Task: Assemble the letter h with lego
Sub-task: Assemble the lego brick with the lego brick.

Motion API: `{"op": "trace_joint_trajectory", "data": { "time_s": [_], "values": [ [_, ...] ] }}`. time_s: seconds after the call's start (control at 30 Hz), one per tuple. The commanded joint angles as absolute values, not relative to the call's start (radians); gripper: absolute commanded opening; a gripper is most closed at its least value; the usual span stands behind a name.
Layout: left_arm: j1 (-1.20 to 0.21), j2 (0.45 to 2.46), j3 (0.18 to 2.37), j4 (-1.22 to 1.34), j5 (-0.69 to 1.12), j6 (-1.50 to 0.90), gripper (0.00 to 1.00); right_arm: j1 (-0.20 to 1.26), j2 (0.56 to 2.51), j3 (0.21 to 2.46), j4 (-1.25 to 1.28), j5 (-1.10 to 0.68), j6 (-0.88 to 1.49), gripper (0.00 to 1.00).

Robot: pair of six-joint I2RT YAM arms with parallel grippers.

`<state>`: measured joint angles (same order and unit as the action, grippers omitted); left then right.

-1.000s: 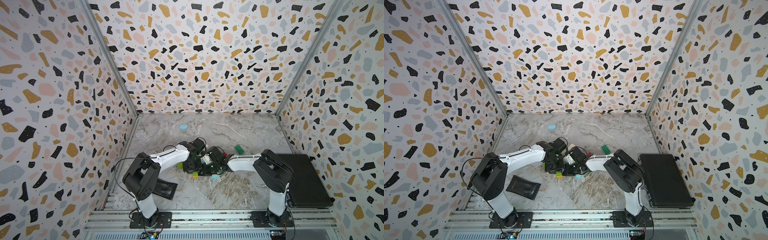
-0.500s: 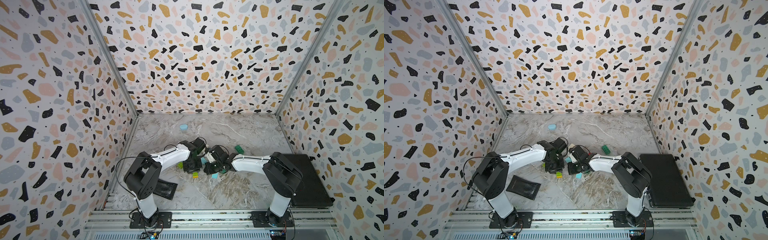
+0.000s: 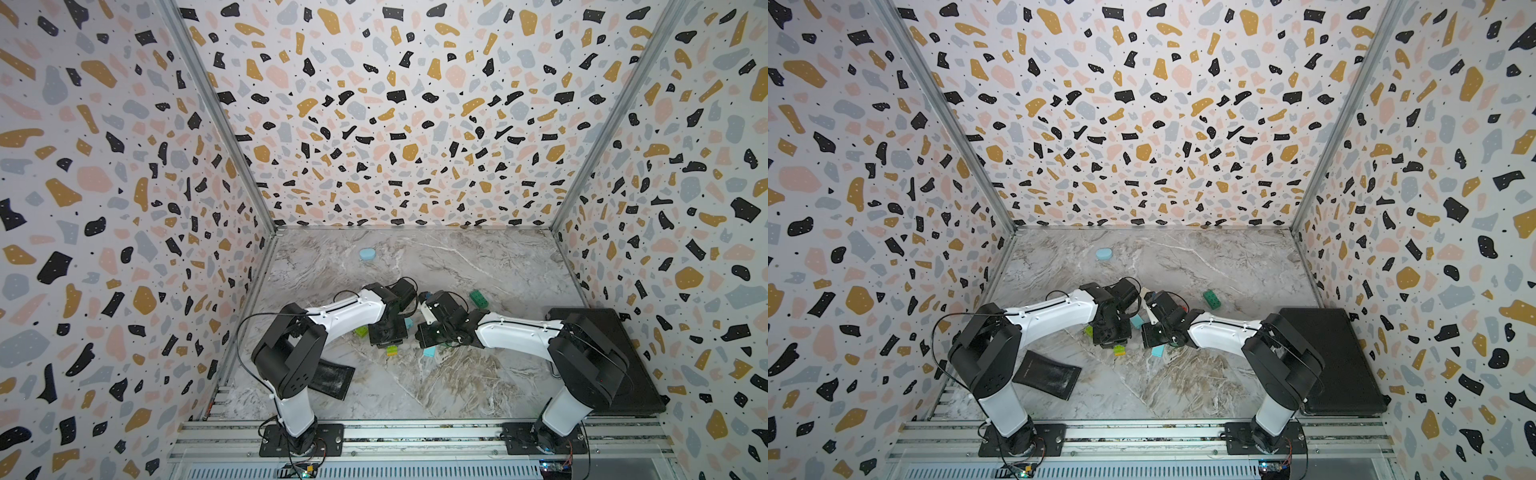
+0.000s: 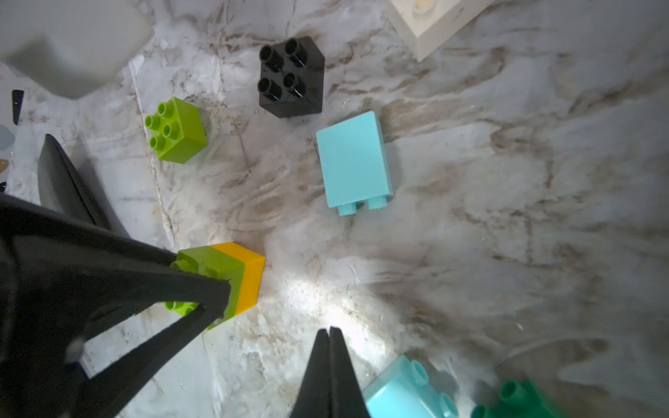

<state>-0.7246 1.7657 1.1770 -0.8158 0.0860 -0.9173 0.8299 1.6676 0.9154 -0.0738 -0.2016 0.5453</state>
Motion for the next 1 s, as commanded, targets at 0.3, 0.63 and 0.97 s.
{"op": "trace_joint_trajectory", "data": {
  "time_s": [0.3,0.63,0.97],
  "values": [
    [-0.708,1.808,1.064,-0.726,0.127,-0.662,0.09,0.823,1.52,0.833,-0.011,-0.06,0.515,0.02],
    [-0.708,1.785,1.123,-0.801,0.032,-0.572,0.26,0.822,1.477,0.807,-0.034,0.124,0.547,0.32],
    [-0.708,1.733,1.178,-0.816,0.032,-0.6,0.52,0.82,1.482,0.805,-0.034,0.142,0.559,0.48]
  ]
}}
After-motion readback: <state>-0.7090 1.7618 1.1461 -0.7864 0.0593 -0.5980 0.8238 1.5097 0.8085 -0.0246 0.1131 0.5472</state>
